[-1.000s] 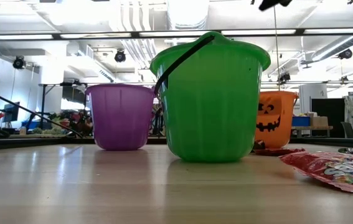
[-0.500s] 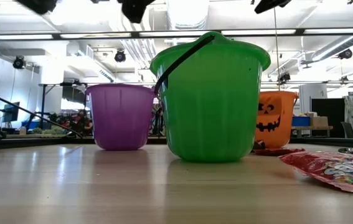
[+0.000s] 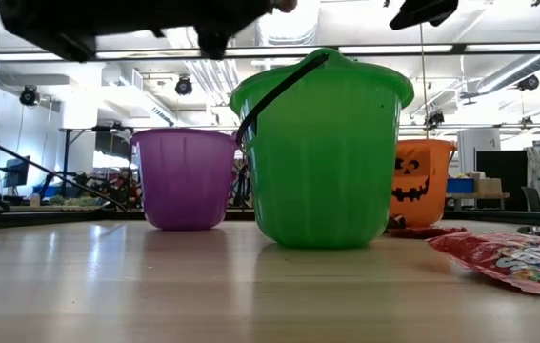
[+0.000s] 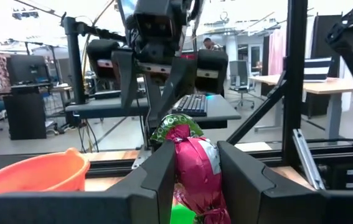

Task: Organize candy in baskets
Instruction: Put the pink candy into the green bucket

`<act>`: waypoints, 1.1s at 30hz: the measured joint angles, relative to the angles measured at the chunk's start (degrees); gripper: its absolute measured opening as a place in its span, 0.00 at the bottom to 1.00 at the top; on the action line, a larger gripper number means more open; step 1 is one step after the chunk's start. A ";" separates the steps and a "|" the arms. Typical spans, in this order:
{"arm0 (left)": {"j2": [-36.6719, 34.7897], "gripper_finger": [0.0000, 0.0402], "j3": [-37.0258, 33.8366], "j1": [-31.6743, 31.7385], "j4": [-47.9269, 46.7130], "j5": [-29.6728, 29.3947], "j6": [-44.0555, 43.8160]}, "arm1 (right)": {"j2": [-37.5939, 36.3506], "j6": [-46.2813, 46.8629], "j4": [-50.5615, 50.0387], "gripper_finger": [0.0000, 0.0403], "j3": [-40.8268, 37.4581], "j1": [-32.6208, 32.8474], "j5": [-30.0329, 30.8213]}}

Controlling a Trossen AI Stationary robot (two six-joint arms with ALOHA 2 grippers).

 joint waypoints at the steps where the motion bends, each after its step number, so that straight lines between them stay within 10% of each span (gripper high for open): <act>1: 1.59 0.23 0.91 0.12 0.71 0.01 0.00 | -0.42 0.00 0.42 0.48 -0.22 0.00 -0.02; 33: 9.33 0.37 5.07 0.95 -3.25 -2.01 -8.87 | -1.75 4.46 0.06 0.48 -0.50 0.00 -0.22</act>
